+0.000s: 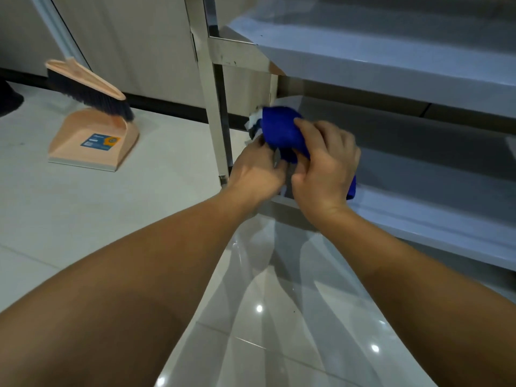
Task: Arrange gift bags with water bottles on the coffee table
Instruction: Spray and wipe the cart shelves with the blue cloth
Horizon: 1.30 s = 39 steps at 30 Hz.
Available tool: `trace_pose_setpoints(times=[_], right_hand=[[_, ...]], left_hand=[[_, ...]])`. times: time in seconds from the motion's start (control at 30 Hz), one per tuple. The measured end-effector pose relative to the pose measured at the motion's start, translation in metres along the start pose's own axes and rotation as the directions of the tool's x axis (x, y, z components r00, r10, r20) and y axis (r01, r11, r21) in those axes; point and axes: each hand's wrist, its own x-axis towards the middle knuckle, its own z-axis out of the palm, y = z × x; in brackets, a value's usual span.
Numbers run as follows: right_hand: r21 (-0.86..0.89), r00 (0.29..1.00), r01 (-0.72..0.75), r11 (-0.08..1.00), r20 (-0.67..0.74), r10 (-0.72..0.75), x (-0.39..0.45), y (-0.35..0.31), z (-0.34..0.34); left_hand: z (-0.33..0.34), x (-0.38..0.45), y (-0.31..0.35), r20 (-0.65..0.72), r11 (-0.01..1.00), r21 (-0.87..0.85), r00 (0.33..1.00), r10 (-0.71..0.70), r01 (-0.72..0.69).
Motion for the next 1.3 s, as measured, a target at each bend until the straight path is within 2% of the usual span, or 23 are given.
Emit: trace_pose_setpoints(times=[0.03,0.1,0.17,0.2,0.27,0.33,0.37,0.43,0.5,0.63,0.73,0.77,0.87,0.93,0.97,1.1,1.2,1.3], right_hand=[[-0.055,0.999,0.015,0.998,0.034,-0.014,0.005,-0.002,0.0],[-0.219,0.962,0.048,0.974,0.272,0.013,0.01,-0.006,0.001],[-0.307,0.843,0.047,0.951,0.522,0.127,0.008,-0.001,0.009],[-0.288,0.777,0.013,0.958,0.606,0.172,0.005,0.005,0.014],[-0.206,0.7,-0.059,0.977,0.689,0.187,-0.005,0.016,0.026],[-0.205,0.655,-0.02,0.979,0.737,0.168,-0.012,0.025,0.039],[-0.224,0.633,0.016,0.974,0.757,0.164,-0.015,0.026,0.044],[-0.264,0.623,0.087,0.961,0.767,0.155,-0.019,0.025,0.052],[-0.274,0.653,0.133,0.952,0.747,0.123,-0.018,0.026,0.059],[-0.281,0.682,0.182,0.942,0.727,0.085,0.007,0.04,0.084],[-0.309,0.601,0.156,0.938,0.783,0.158,0.035,0.054,0.114],[-0.31,0.597,0.132,0.942,0.783,0.174,0.043,0.056,0.125],[-0.285,0.644,0.078,0.955,0.746,0.169,0.064,0.065,0.148],[-0.272,0.647,0.088,0.958,0.747,0.152,0.076,0.073,0.16],[-0.266,0.643,0.087,0.96,0.751,0.15,0.082,0.077,0.166],[-0.269,0.651,0.063,0.961,0.741,0.164,0.112,0.095,0.192],[-0.299,0.677,0.025,0.954,0.708,0.204,0.135,0.111,0.21],[-0.397,0.686,-0.028,0.918,0.66,0.306,0.156,0.124,0.225]], left_hand=[[0.001,0.005,0.001,0.021,0.999,0.018,0.999,-0.032,0.031],[0.006,0.01,-0.009,0.095,0.987,0.131,0.99,-0.102,0.089],[0.013,0.012,-0.027,0.115,0.958,0.271,0.986,-0.123,0.088],[0.014,0.012,-0.036,0.074,0.962,0.262,0.992,-0.103,0.081],[0.015,0.014,-0.043,-0.042,0.991,0.094,0.995,-0.09,0.094],[0.015,0.019,-0.038,-0.173,0.991,-0.073,0.978,-0.119,0.108],[0.016,0.021,-0.033,-0.188,0.982,-0.134,0.97,-0.155,0.131],[0.023,0.029,-0.028,-0.155,0.953,-0.238,0.962,-0.226,0.186],[0.029,0.038,-0.029,-0.146,0.926,-0.303,0.95,-0.277,0.223],[0.04,0.058,-0.037,-0.204,0.942,-0.267,0.943,-0.262,0.204],[0.053,0.063,-0.045,-0.295,0.975,-0.168,0.936,-0.19,0.145],[0.057,0.064,-0.048,-0.314,0.985,-0.109,0.936,-0.163,0.135],[0.068,0.064,-0.05,-0.313,0.992,0.037,0.944,-0.105,0.122],[0.071,0.065,-0.049,-0.332,0.988,0.117,0.942,-0.055,0.099],[0.072,0.065,-0.05,-0.324,0.981,0.169,0.946,-0.031,0.09],[0.076,0.062,-0.054,-0.138,0.925,0.375,0.99,0.0,0.052],[0.078,0.06,-0.051,-0.102,0.917,0.395,0.995,-0.018,0.057],[0.084,0.059,-0.046,-0.112,0.919,0.387,0.993,-0.026,0.067]])
